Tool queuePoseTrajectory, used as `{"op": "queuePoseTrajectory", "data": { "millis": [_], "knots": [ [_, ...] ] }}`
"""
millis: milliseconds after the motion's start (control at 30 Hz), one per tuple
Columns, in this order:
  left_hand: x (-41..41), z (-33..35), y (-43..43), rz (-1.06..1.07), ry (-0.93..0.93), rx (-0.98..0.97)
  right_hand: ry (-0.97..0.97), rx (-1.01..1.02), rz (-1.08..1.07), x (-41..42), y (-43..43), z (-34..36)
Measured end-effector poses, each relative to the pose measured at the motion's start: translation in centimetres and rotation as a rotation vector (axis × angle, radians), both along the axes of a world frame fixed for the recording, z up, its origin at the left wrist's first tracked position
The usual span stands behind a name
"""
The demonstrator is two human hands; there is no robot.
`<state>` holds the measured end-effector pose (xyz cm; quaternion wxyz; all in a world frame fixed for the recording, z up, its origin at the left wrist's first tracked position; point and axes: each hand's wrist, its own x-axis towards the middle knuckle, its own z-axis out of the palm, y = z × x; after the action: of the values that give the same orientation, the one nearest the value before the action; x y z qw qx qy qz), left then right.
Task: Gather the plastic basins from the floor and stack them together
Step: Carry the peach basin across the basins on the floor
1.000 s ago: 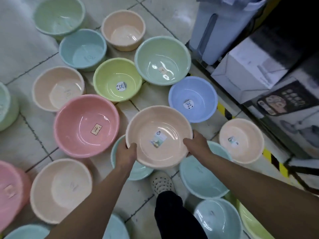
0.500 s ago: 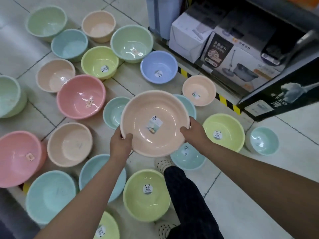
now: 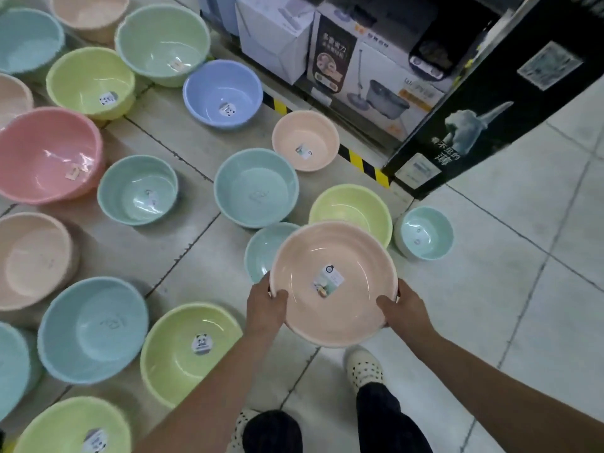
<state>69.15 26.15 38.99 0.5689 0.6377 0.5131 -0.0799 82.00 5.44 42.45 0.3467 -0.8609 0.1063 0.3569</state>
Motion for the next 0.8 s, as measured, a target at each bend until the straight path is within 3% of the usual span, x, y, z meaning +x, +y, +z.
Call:
{"op": "queuePoseTrajectory", "data": {
  "millis": [333, 433, 567, 800],
  "knots": [
    [8.0, -20.0, -19.4, -0.162, 0.153, -0.123, 0.077, -0.157, -0.14, 5.5, -20.0, -19.7],
    [10.2, -25.1, -23.4, -0.102, 0.197, -0.209, 0.101, -0.17, -0.189, 7.2, -24.1, -24.4],
    [13.1, -29.7, -27.5, -0.071, 0.244, -0.304, 0.105, -0.202, -0.281, 8.8, -28.5, -29.8],
    [14.5, -35.8, -30.6, -0.162, 0.302, -0.279, 0.092, -0.223, -0.393, 8.8, -31.3, -36.1]
  ]
}}
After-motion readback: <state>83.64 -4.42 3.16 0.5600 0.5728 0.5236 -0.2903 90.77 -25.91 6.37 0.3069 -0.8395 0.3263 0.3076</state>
